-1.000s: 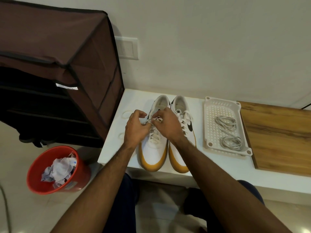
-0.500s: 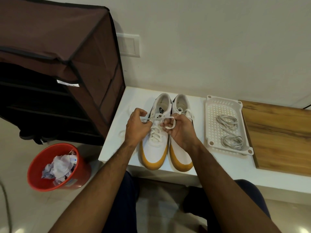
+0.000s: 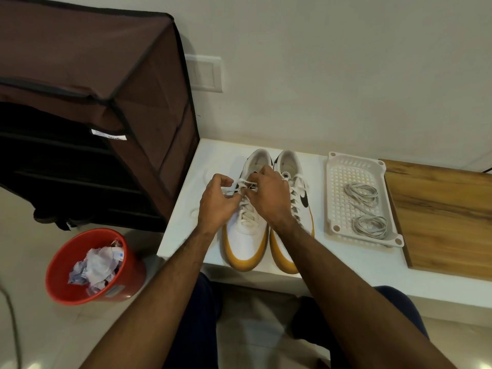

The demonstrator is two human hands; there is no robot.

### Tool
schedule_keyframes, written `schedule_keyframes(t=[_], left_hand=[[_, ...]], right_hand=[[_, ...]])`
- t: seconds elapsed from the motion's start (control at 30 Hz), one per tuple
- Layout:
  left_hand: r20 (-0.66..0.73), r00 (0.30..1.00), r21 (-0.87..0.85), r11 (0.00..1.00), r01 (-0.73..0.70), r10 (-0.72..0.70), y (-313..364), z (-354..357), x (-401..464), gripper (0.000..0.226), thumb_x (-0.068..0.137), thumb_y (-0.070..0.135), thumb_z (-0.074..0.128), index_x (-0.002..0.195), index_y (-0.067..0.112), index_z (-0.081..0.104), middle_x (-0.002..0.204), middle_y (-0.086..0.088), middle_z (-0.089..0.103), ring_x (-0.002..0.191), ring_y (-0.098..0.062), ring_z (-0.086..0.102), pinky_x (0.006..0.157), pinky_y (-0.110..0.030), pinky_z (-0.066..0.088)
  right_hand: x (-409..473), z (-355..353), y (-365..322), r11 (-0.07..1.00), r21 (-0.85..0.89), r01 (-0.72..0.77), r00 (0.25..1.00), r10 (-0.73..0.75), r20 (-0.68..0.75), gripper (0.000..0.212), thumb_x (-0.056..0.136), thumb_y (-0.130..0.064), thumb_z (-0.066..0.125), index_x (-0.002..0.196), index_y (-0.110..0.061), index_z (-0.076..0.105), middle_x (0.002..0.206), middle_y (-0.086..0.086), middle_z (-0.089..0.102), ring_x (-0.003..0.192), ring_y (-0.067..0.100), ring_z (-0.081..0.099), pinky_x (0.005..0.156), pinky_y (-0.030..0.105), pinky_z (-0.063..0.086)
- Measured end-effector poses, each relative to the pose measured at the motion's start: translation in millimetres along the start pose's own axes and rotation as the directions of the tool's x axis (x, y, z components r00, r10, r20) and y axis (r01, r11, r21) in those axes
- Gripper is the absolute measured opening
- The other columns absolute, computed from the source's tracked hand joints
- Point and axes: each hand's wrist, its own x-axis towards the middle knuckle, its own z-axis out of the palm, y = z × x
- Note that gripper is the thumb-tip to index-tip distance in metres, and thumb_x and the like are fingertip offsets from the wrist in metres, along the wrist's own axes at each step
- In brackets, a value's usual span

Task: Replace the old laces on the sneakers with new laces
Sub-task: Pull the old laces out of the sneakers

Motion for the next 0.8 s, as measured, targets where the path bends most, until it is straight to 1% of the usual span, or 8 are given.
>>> schedule_keyframes(t=[0.13, 0.23, 0.33, 0.4, 0.5, 0.57, 0.7, 0.8], left_hand=[[0.006, 1.000, 0.003, 1.000, -0.009, 0.009, -0.1, 0.1, -0.5, 0.041, 0.087, 0.032, 0.078, 0.118, 0.023, 0.053, 0.120, 0.005, 0.059, 0.096, -0.015, 0.064, 0.080, -0.023, 0.055], [0.002, 1.000, 0.009, 1.000, -0.012, 0.012, -2.0, 1.0, 0.3, 0.040, 0.086, 0.025, 0.079, 0.116, 0.024, 0.052, 0.119, 0.005, 0.060, 0.092, -0.014, 0.068, 0.078, -0.025, 0.057], [-0.003, 1.000, 0.014, 1.000, -0.020, 0.020, -4.1, 1.6, 1.4, 0.041, 0.084, 0.026, 0.080, 0.113, 0.026, 0.052, 0.117, 0.008, 0.059, 0.083, -0.006, 0.067, 0.081, -0.031, 0.058], [0.000, 1.000, 0.009, 1.000, -0.019, 0.019, -3.4, 0.9, 1.7, 0.041, 0.084, 0.027, 0.080, 0.113, 0.026, 0.052, 0.117, 0.009, 0.059, 0.082, -0.004, 0.066, 0.081, -0.029, 0.057], [0.011, 1.000, 0.003, 1.000, -0.006, 0.006, -1.1, -0.1, 1.2, 0.042, 0.084, 0.028, 0.081, 0.114, 0.026, 0.051, 0.117, 0.010, 0.058, 0.085, -0.009, 0.067, 0.077, -0.023, 0.053], [0.010, 1.000, 0.003, 1.000, -0.001, 0.001, -0.8, 0.2, 0.9, 0.043, 0.084, 0.028, 0.081, 0.115, 0.027, 0.051, 0.118, 0.008, 0.058, 0.086, -0.010, 0.066, 0.074, -0.018, 0.050], [0.002, 1.000, -0.005, 1.000, 0.012, -0.012, -1.5, 0.1, 1.6, 0.045, 0.084, 0.026, 0.081, 0.117, 0.026, 0.051, 0.121, 0.006, 0.058, 0.090, -0.014, 0.066, 0.076, -0.018, 0.048], [0.002, 1.000, -0.011, 1.000, 0.015, -0.015, -1.5, 0.1, 1.2, 0.045, 0.084, 0.025, 0.081, 0.117, 0.024, 0.051, 0.121, 0.005, 0.058, 0.094, -0.017, 0.067, 0.081, -0.023, 0.052]], right_hand=[[-2.9, 2.7, 2.9, 0.885, 0.438, -0.159, 0.987, 0.158, 0.039, 0.017, 0.090, -0.024, 0.074, 0.099, -0.009, 0.072, 0.103, 0.005, 0.065, 0.096, 0.023, 0.062, 0.086, 0.039, 0.051], [-11.4, -15.6, 9.3, 0.404, 0.872, -0.276, 0.954, 0.224, 0.199, 0.012, 0.100, -0.013, 0.060, 0.092, -0.008, 0.068, 0.095, 0.008, 0.072, 0.085, 0.016, 0.068, 0.076, 0.030, 0.054], [-18.3, -31.3, 17.3, 0.012, 0.961, -0.275, 0.927, 0.270, 0.261, 0.023, 0.108, -0.013, 0.043, 0.099, -0.004, 0.063, 0.089, 0.010, 0.072, 0.079, 0.018, 0.067, 0.071, 0.029, 0.053], [-18.8, -32.0, 18.3, 0.107, 0.947, -0.303, 0.924, 0.274, 0.265, 0.016, 0.109, -0.014, 0.043, 0.101, -0.004, 0.053, 0.074, 0.004, 0.060, 0.068, 0.016, 0.056, 0.063, 0.028, 0.047], [-13.0, -23.3, 16.8, 0.650, 0.686, -0.327, 0.945, 0.211, 0.250, 0.010, 0.103, -0.018, 0.053, 0.111, -0.012, 0.055, 0.091, 0.000, 0.063, 0.084, 0.016, 0.061, 0.070, 0.028, 0.048], [-6.9, -15.2, 16.7, 0.895, 0.412, -0.174, 0.971, 0.086, 0.224, 0.016, 0.098, -0.020, 0.058, 0.111, -0.012, 0.062, 0.103, 0.003, 0.069, 0.095, 0.021, 0.065, 0.080, 0.035, 0.052], [-2.2, -6.5, 5.2, 0.996, 0.055, -0.063, 0.979, 0.051, 0.195, 0.025, 0.094, -0.039, 0.065, 0.102, -0.017, 0.074, 0.094, 0.002, 0.075, 0.087, 0.022, 0.069, 0.076, 0.041, 0.059], [0.6, -8.0, 8.1, 0.986, 0.154, -0.064, 0.984, 0.037, 0.174, 0.017, 0.091, -0.031, 0.070, 0.096, -0.016, 0.076, 0.090, 0.002, 0.075, 0.086, 0.021, 0.070, 0.075, 0.035, 0.057]])
